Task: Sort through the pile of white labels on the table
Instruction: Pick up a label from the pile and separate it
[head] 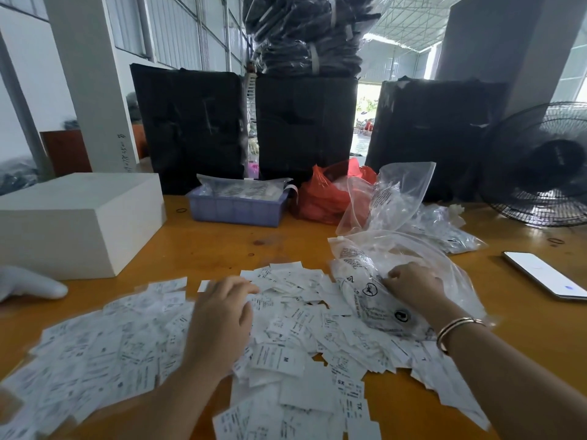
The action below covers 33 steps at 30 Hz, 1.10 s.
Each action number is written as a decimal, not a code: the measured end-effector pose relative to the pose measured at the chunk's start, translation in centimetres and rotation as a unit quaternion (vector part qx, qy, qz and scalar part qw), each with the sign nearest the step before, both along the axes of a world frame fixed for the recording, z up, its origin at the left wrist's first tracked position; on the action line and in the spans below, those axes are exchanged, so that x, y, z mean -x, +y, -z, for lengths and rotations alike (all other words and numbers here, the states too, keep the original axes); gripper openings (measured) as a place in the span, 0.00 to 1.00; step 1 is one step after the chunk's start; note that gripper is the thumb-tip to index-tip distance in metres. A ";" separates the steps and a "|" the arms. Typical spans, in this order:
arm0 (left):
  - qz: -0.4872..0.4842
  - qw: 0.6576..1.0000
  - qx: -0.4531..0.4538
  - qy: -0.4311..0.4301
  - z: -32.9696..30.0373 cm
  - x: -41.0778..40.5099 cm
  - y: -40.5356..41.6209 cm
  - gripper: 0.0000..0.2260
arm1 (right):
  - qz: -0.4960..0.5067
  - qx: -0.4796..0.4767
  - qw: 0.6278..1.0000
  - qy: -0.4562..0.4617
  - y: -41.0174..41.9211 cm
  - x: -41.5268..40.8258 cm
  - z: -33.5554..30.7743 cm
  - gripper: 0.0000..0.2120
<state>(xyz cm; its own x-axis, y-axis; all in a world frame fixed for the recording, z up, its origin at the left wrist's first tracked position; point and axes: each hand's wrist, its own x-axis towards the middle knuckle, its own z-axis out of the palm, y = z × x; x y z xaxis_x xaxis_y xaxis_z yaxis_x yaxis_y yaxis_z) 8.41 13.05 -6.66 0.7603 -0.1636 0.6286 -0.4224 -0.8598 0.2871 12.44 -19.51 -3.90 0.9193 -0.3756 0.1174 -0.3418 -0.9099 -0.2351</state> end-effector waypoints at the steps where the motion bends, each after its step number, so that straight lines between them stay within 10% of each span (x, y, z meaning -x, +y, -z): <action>1: 0.048 0.999 -0.010 0.001 0.1 0.3 -0.4 0.10 | 0.002 -0.003 1.000 -0.022 0.2 0.0 0.1 0.13; 16: 0.172 0.976 0.099 0.087 1.2 0.6 -2.0 0.07 | -0.062 -0.220 0.915 -0.331 3.7 2.4 -2.8 0.15; 23: 0.177 0.912 0.325 0.176 -0.3 1.1 -1.7 0.17 | -0.322 -0.429 0.837 -0.108 12.9 5.7 -1.5 0.16; 33: 0.112 0.928 0.302 0.188 0.0 0.7 -2.0 0.10 | -0.294 -0.374 0.875 -0.084 14.6 5.1 2.1 0.17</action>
